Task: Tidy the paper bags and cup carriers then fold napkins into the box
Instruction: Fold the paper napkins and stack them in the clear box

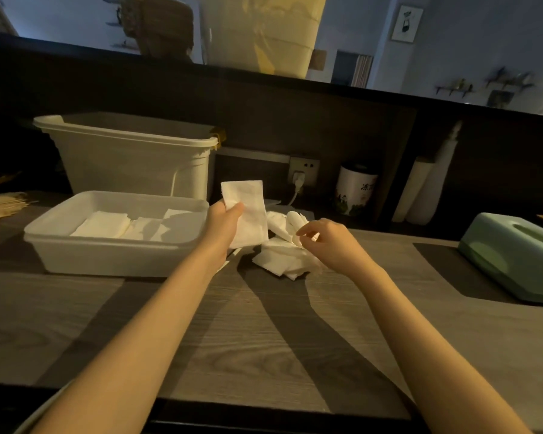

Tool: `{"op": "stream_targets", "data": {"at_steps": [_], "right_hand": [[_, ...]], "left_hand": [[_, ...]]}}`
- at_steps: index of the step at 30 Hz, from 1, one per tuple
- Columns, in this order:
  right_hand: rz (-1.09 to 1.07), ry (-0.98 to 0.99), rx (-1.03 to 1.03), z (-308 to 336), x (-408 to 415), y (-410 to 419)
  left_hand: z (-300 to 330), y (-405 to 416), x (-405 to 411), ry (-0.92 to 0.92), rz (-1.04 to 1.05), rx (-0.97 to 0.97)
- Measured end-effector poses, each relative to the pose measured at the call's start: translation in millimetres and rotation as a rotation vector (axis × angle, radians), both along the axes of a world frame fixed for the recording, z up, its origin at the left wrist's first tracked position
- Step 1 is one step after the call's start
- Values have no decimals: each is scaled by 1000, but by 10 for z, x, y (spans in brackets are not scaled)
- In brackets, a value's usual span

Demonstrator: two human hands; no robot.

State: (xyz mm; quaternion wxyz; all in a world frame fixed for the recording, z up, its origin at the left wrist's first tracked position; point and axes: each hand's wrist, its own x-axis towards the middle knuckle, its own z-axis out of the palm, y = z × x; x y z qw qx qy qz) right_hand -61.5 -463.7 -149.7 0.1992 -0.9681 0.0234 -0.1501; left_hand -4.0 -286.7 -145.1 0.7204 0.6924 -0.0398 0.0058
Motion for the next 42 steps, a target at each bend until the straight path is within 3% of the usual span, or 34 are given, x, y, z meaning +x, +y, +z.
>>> {"op": "stream_targets", "data": {"at_steps": [3, 8, 13, 23, 33, 39, 42], "right_hand": [[-139, -134, -118, -65, 136, 125], [-240, -116, -273, -171, 359, 236], [-306, -156, -287, -221, 501, 296], [-246, -275, 297, -78, 266, 222], [-23, -284, 1065, -18, 37, 213], [188, -160, 1034, 43, -41, 351], [189, -91, 986, -1, -22, 401]], "left_hand": [[-39, 1, 19, -5, 19, 27], [-82, -28, 8, -4, 15, 49], [-90, -5, 12, 23, 6, 18], [-96, 7, -9, 57, 5, 41], [-122, -3, -50, 192, -23, -64], [-74, 13, -138, 429, -124, -313], [-79, 15, -165, 444, -220, -314]]}}
